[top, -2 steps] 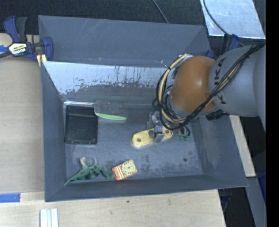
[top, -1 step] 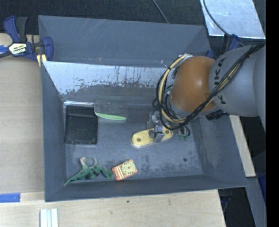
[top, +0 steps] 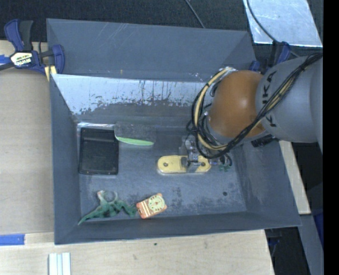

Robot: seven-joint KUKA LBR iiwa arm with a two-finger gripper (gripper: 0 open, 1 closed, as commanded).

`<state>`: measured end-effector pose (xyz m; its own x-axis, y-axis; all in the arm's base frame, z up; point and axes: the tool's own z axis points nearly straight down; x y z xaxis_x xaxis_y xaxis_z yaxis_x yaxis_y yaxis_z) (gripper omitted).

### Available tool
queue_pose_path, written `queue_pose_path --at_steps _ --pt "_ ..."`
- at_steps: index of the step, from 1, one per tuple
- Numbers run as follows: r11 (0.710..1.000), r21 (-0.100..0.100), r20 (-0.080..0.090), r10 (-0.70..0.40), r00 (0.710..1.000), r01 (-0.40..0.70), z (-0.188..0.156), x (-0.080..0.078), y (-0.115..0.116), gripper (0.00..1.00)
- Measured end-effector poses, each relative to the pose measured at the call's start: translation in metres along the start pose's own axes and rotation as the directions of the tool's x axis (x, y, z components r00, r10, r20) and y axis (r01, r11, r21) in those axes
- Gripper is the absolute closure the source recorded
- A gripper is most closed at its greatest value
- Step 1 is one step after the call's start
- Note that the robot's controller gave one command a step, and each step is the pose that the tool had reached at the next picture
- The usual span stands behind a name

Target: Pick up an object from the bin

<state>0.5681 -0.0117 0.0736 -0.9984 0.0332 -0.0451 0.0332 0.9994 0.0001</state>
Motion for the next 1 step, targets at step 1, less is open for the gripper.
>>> queue_pose_path --at_steps 1 --pt "1.0 0.002 -0.002 -0.023 1.0 0.023 0.0005 -0.0045 0.0024 1.0"
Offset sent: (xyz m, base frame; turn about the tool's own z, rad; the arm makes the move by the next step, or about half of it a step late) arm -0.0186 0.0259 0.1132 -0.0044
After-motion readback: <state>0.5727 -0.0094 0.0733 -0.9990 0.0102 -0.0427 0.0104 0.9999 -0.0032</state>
